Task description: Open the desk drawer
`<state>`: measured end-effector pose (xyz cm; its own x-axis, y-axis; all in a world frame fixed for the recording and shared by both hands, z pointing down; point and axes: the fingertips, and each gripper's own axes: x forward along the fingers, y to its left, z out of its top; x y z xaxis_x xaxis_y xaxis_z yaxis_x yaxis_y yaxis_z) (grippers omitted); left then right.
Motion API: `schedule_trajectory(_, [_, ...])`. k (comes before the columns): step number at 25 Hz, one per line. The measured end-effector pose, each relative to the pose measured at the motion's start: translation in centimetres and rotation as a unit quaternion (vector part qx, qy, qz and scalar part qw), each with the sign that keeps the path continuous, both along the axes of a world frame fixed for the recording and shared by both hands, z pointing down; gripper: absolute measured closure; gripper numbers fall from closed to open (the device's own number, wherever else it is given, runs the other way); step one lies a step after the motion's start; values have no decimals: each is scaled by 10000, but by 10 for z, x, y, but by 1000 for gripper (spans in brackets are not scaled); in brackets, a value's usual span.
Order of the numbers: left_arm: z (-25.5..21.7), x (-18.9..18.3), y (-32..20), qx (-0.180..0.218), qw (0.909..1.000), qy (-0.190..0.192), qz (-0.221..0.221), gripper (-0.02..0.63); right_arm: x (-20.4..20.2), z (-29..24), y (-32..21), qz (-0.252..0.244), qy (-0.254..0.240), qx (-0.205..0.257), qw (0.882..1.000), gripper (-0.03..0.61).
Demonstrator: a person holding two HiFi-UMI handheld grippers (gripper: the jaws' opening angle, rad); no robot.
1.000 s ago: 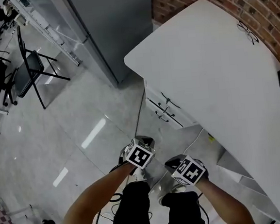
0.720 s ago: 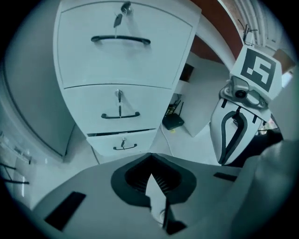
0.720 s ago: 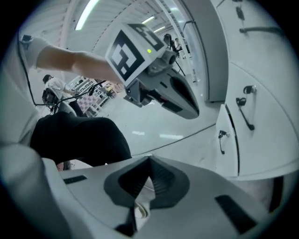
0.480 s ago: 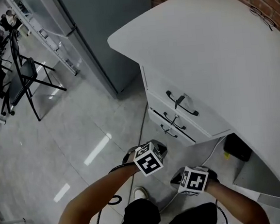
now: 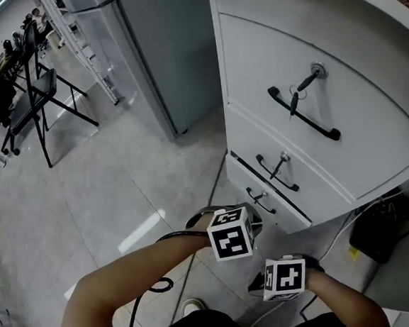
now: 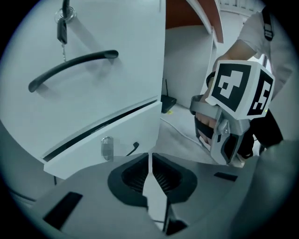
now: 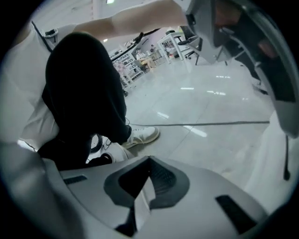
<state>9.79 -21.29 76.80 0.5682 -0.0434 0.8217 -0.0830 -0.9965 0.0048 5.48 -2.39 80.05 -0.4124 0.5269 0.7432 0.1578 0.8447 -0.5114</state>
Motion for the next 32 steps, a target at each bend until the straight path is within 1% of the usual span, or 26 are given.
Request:
schedule_trajectory(3, [13,6,-6,122,9999,-86,37,601,7,16,7,-168,8,-63,9998,563])
schedule_trajectory(4, [15,9,-7,166,9998,-102,49,569,10,19,10,-199,24,-95,9998,563])
schedule_trajectory(5, [16,12,-9,227,9997,-113,62,513,13,21,12,-211,36,-119,9997,563])
schedule_trajectory(6, [17,15,-10,307,9994,-128,82,505,14,21,15,-215,37,-138,9997,563])
schedule_trajectory(8, [18,18,-10,516,9982,-217,197,505,14,19,21,-244,4,-180,9995,563])
schedule_trajectory(10, [20,21,-9,754,9955,-374,428,505,11,17,26,-276,-55,-202,9994,563])
schedule_trajectory(13, [27,24,-13,1158,9885,-656,721,513,4,12,24,-166,-188,-174,9995,563])
schedule_trajectory(14, [30,25,-16,1271,9862,-743,761,523,2,11,22,-100,-246,-195,9995,563])
schedule_trajectory(17, [36,28,-23,1499,9808,-910,847,528,2,7,22,8,-332,-291,9990,563])
schedule_trajectory(20, [44,31,-23,1865,9714,-1083,990,526,3,7,24,-32,-317,-304,9990,563])
schedule_trajectory(24, [56,30,-28,2159,9630,-1288,969,526,4,8,25,-107,-308,-367,9988,563])
schedule_trajectory(26, [60,31,-30,2286,9598,-1315,957,526,8,10,28,-199,-245,-436,9985,563])
schedule_trajectory(29, [62,33,-31,2358,9598,-1269,837,526,19,12,40,-424,-83,-626,9971,563])
schedule_trajectory(32, [65,35,-33,2415,9580,-1314,815,526,34,12,56,-763,99,-787,9939,563])
